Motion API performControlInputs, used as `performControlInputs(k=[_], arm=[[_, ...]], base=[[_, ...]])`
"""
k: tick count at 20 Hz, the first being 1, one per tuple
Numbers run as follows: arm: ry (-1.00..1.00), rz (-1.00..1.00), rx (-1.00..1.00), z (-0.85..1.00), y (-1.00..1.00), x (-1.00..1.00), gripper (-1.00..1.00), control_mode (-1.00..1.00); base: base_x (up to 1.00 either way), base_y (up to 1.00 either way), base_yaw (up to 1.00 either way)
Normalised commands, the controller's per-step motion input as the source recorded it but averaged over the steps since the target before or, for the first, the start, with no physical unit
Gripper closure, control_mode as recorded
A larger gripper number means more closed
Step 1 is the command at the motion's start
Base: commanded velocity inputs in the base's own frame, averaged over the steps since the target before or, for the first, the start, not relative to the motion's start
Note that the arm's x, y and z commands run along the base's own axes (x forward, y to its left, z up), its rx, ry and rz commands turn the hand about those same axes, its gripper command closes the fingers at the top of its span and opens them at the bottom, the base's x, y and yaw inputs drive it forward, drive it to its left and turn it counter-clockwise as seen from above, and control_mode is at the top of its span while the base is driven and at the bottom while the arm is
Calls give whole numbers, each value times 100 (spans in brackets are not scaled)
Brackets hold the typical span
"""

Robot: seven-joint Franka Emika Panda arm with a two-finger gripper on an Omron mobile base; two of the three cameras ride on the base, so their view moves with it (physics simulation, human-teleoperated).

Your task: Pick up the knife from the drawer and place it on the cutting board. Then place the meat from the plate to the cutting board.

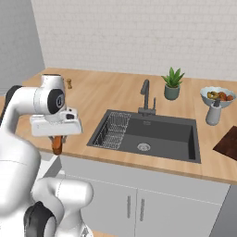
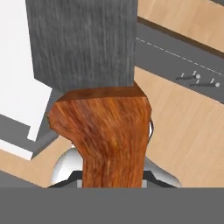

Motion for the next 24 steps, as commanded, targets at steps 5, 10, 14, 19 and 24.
performControlInputs(k=[5,10,14,19,24], arm=[[0,-2,0,2,-93,-24,100,-100],[0,0,2,6,-47,-2,100,-100],[-1,-3,2,-2,-29,0,100,-100],[0,0,0,0,0,0,100,-100],[-1,0,0,1,-2,-3,100,100]], base=[[0,0,0],[0,0,0],[0,0,0],[0,0,0],[-5,-7,1]])
